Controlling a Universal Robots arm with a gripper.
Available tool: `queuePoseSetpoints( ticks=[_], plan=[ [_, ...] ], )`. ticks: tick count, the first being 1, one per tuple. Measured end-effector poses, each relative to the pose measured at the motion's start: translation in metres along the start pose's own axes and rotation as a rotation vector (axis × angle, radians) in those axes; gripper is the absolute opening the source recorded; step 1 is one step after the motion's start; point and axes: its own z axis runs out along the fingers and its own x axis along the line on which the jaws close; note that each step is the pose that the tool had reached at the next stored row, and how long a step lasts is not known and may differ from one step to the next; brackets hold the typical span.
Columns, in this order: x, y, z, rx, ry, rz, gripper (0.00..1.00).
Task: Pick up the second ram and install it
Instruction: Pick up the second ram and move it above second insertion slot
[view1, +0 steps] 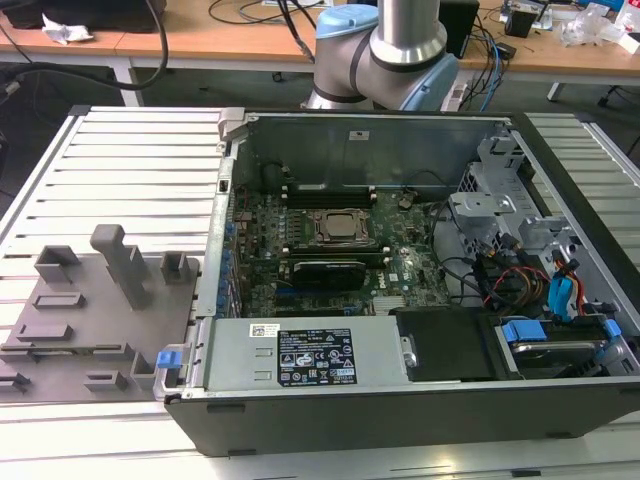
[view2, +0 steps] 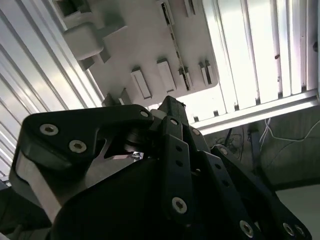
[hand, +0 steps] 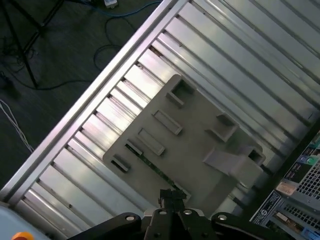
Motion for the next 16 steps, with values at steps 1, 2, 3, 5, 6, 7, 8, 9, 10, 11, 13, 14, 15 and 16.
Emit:
queuePoseSetpoints(
  ticks=[1,2,3,5,6,7,8,9,10,11,13,14,15,16],
  plan=[
    [0.0,0.0,0.0,-0.0005,0.001,-0.022,0.11],
    [0.0,0.0,0.0,-0.0011,0.002,-0.046,0.11],
    [0.0,0.0,0.0,-0.0015,0.0027,-0.064,0.11],
    [0.0,0.0,0.0,-0.0025,0.0048,-0.11,0.11],
    [0.0,0.0,0.0,-0.0034,0.0063,-0.143,0.11],
    [0.0,0.0,0.0,-0.0038,0.0071,-0.161,0.11],
    [0.0,0.0,0.0,-0.004,0.0075,-0.172,0.11],
    [0.0,0.0,0.0,-0.0043,0.008,-0.182,0.11],
    [0.0,0.0,0.0,-0.0047,0.0088,-0.202,0.11],
    [0.0,0.0,0.0,-0.0051,0.0095,-0.218,0.11],
    [0.0,0.0,0.0,-0.0058,0.0108,-0.248,0.11],
    [0.0,0.0,0.0,-0.0061,0.0114,-0.262,0.11],
    [0.0,0.0,0.0,-0.0064,0.0119,-0.272,0.11],
    [0.0,0.0,0.0,-0.0071,0.0131,-0.301,0.11]
  ],
)
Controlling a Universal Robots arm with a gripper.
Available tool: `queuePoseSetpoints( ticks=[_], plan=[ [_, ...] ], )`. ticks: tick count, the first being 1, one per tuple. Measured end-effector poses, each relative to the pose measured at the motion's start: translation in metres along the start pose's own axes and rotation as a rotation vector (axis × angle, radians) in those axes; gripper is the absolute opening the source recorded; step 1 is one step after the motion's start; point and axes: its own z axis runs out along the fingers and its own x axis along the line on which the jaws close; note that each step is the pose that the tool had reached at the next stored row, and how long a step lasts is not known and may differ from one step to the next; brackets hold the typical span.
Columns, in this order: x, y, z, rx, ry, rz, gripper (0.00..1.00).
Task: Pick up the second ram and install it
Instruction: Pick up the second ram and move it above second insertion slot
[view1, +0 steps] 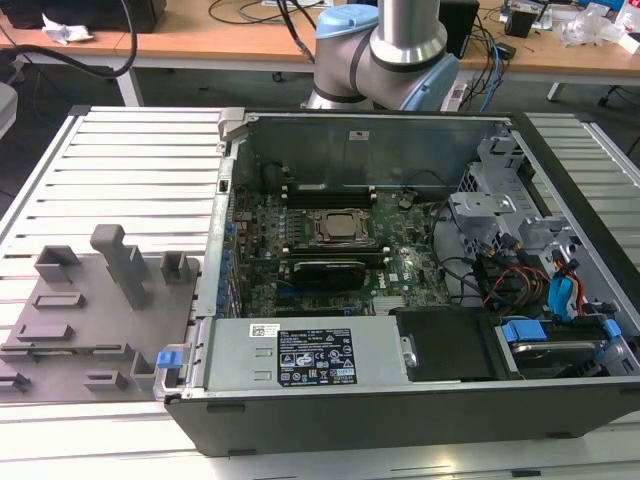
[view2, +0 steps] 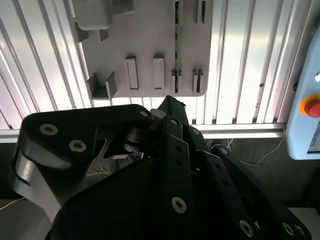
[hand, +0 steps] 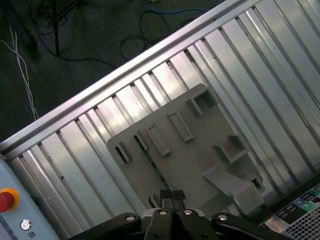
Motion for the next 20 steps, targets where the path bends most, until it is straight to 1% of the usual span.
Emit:
queuePoseSetpoints(
  ticks=[2,4,8,14,19,20],
  plan=[
    [0.0,0.0,0.0,-0.0009,0.0018,-0.04,0.11],
    [0.0,0.0,0.0,-0.0014,0.0027,-0.062,0.11],
    [0.0,0.0,0.0,-0.0038,0.0072,-0.165,0.11],
    [0.0,0.0,0.0,-0.0058,0.0107,-0.247,0.11],
    [0.0,0.0,0.0,-0.0072,0.0133,-0.306,0.11],
    [0.0,0.0,0.0,-0.0076,0.0141,-0.324,0.11]
  ],
)
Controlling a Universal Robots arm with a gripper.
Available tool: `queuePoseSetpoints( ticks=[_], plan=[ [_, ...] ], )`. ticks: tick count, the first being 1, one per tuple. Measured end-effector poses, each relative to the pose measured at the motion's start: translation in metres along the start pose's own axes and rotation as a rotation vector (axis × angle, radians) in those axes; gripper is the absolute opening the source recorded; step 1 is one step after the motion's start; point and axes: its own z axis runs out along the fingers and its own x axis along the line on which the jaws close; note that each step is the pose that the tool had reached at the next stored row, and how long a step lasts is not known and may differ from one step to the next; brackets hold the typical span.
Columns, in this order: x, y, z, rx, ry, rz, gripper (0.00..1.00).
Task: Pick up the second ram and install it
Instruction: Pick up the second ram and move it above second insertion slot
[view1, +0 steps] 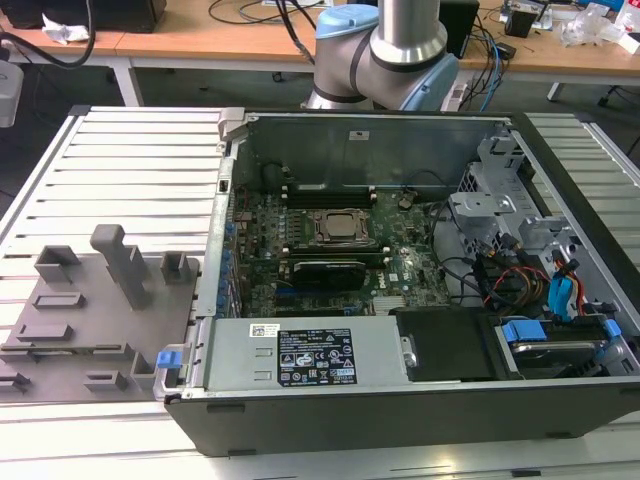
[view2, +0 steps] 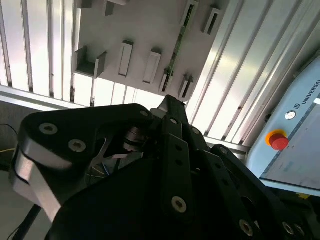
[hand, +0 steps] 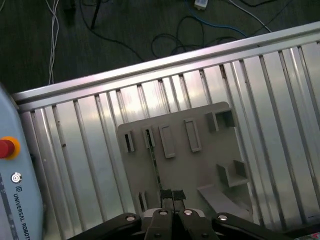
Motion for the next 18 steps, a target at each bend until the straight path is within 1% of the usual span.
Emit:
queuePoseSetpoints(
  ticks=[3,7,9,18],
  plan=[
    [0.0,0.0,0.0,-0.001,0.002,-0.045,0.11],
    [0.0,0.0,0.0,-0.002,0.0038,-0.087,0.11],
    [0.0,0.0,0.0,-0.0029,0.0053,-0.122,0.11],
    [0.0,0.0,0.0,-0.0049,0.009,-0.207,0.11]
  ],
)
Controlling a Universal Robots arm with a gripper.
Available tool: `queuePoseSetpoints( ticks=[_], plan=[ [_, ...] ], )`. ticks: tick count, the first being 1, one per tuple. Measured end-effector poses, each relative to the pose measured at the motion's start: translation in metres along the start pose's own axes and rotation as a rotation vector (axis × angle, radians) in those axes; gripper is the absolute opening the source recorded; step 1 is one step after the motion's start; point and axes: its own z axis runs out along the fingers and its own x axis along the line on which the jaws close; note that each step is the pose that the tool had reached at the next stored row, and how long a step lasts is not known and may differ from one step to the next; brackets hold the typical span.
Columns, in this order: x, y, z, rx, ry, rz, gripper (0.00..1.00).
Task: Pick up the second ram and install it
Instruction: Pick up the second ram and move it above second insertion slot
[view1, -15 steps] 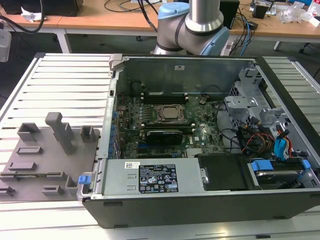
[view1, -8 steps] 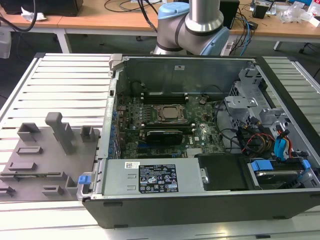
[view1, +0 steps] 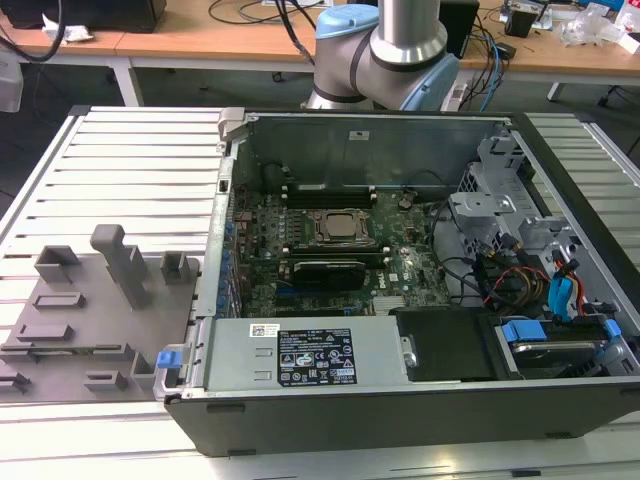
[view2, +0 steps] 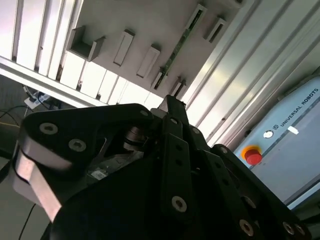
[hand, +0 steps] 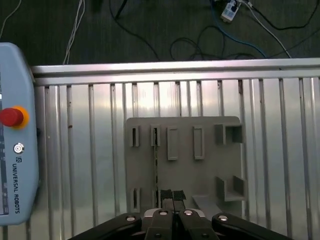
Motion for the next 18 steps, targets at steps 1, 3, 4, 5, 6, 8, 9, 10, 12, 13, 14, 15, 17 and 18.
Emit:
queuePoseSetpoints(
  ticks=[1,3,4,5,6,8,9,10,12,13,14,15,17,18],
  plan=[
    [0.0,0.0,0.0,-0.0005,0.0011,-0.025,0.11],
    [0.0,0.0,0.0,-0.001,0.0021,-0.048,0.11],
    [0.0,0.0,0.0,-0.0013,0.0025,-0.058,0.11],
    [0.0,0.0,0.0,-0.0015,0.0029,-0.067,0.11],
    [0.0,0.0,0.0,-0.0017,0.0032,-0.075,0.11],
    [0.0,0.0,0.0,-0.0019,0.0037,-0.084,0.11],
    [0.0,0.0,0.0,-0.0019,0.0037,-0.085,0.11],
    [0.0,0.0,0.0,-0.002,0.0037,-0.085,0.11],
    [0.0,0.0,0.0,-0.002,0.0038,-0.087,0.11],
    [0.0,0.0,0.0,-0.002,0.0038,-0.087,0.11],
    [0.0,0.0,0.0,-0.0021,0.0039,-0.088,0.11],
    [0.0,0.0,0.0,-0.002,0.0039,-0.088,0.11],
    [0.0,0.0,0.0,-0.0021,0.0039,-0.089,0.17],
    [0.0,0.0,0.0,-0.002,0.004,-0.09,0.17]
  ],
)
